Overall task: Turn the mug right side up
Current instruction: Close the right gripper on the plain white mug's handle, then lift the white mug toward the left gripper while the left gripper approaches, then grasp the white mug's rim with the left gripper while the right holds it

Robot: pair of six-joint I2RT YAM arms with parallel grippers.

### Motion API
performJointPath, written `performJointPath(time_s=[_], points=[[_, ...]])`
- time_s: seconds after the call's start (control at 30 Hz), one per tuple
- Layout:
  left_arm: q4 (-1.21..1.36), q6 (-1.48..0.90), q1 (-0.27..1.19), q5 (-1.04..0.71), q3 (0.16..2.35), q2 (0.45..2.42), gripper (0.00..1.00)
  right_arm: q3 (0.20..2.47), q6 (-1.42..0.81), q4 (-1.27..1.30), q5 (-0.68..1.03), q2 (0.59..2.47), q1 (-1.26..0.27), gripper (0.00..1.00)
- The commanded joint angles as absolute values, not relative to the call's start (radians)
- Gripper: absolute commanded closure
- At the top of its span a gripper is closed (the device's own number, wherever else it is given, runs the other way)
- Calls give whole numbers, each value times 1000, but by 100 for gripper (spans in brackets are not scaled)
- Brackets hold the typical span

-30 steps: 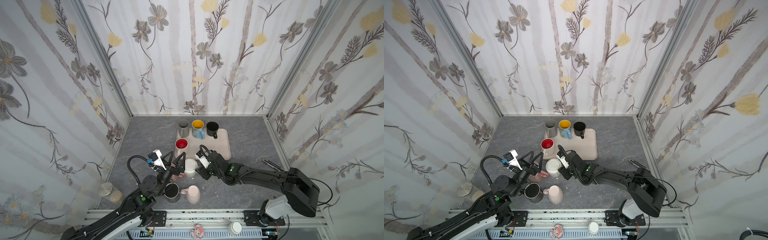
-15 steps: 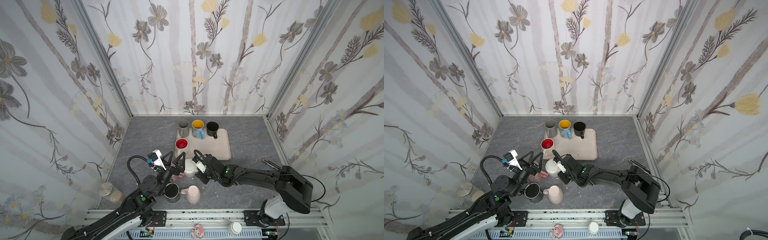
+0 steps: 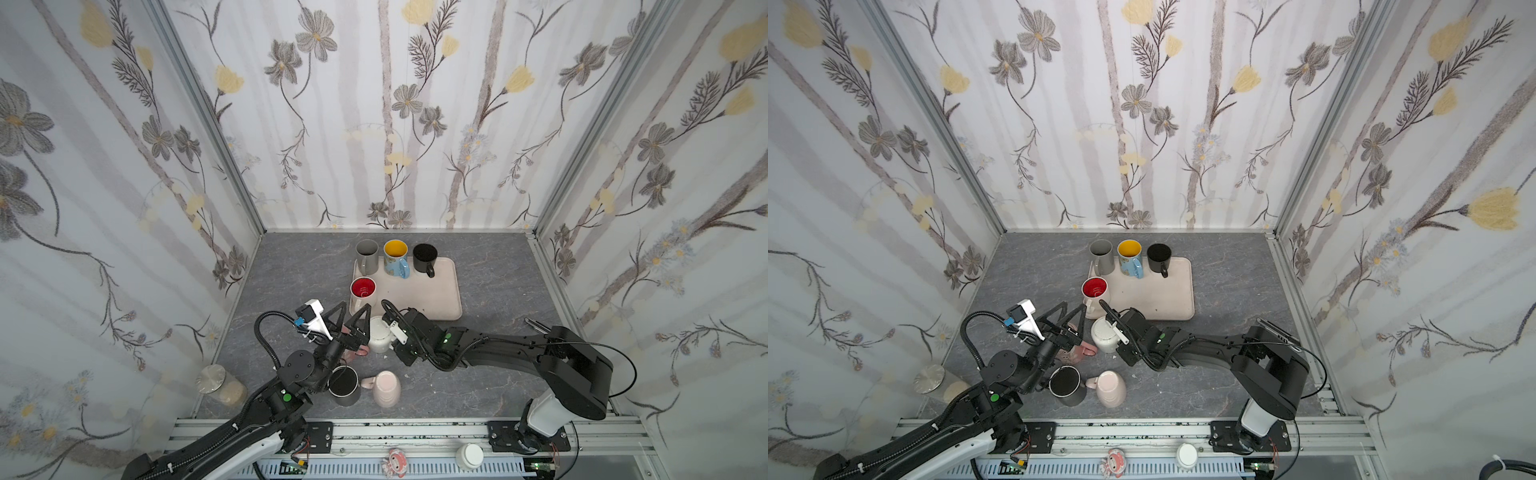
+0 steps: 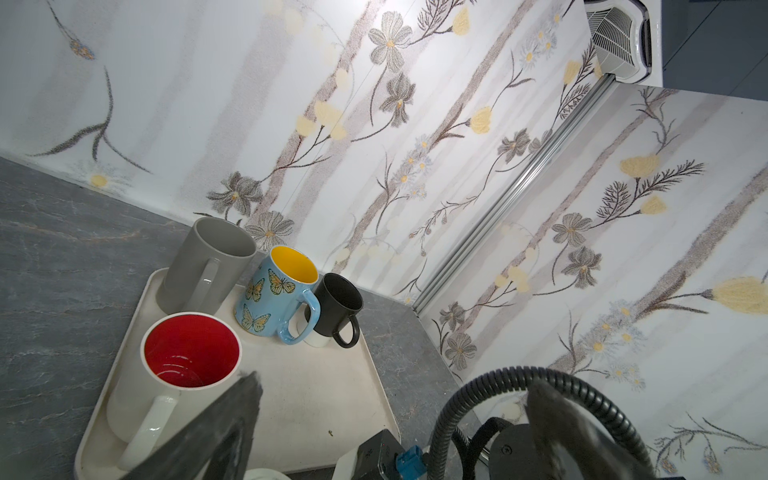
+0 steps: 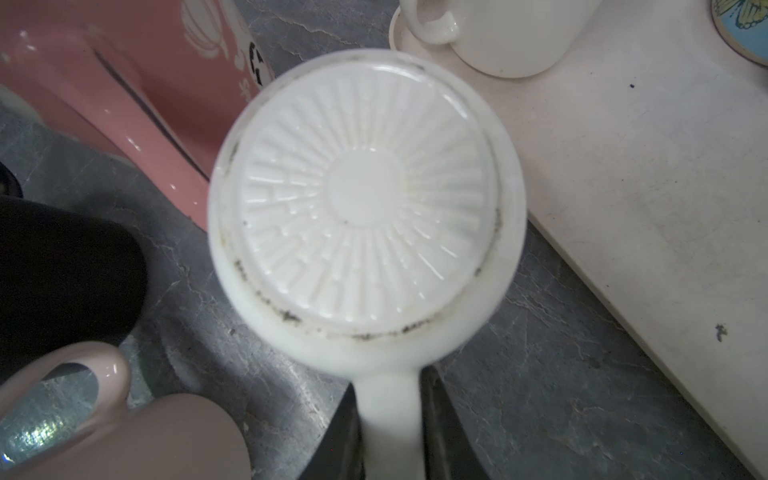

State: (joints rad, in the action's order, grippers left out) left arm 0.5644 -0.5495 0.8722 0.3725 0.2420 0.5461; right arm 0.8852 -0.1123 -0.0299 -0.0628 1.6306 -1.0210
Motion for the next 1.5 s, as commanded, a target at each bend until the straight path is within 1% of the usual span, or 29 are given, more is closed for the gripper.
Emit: performJointPath(time_s=[0.0, 0.1, 0.13, 0.3, 0.47, 0.6, 0.7, 0.83, 0.9, 1.07, 1.23, 1.37, 1.47], points=[[581, -551, 871, 377, 246, 549, 0, 871, -106, -20, -85, 1612, -1019, 88], [583, -554, 870, 370, 249, 556, 0, 854, -109, -13, -83, 1602, -1020, 99], [583, -554, 871, 367, 249, 558, 0, 847, -113, -10, -83, 1570, -1020, 100], [592, -557, 871, 358, 255, 572, 0, 776, -148, 23, -108, 1488, -1017, 100], [607, -558, 871, 338, 262, 603, 0, 679, -195, 60, -120, 1357, -991, 100], [631, -561, 871, 294, 269, 637, 0, 606, -239, 111, -84, 1226, -927, 100], [664, -556, 867, 223, 278, 679, 0, 571, -276, 170, -34, 1128, -864, 100], [714, -564, 862, 132, 296, 750, 0, 537, -327, 301, 21, 1023, -828, 100], [747, -572, 860, 110, 292, 776, 0, 534, -356, 373, 41, 989, -783, 100], [839, -590, 852, 32, 294, 847, 0, 544, -430, 548, 113, 948, -741, 100], [978, -614, 844, -83, 298, 931, 0, 536, -533, 737, 185, 934, -722, 100], [1101, -633, 842, -166, 311, 992, 4, 527, -624, 883, 258, 943, -718, 100], [1165, -643, 841, -205, 334, 1033, 12, 525, -679, 947, 310, 950, -720, 100]])
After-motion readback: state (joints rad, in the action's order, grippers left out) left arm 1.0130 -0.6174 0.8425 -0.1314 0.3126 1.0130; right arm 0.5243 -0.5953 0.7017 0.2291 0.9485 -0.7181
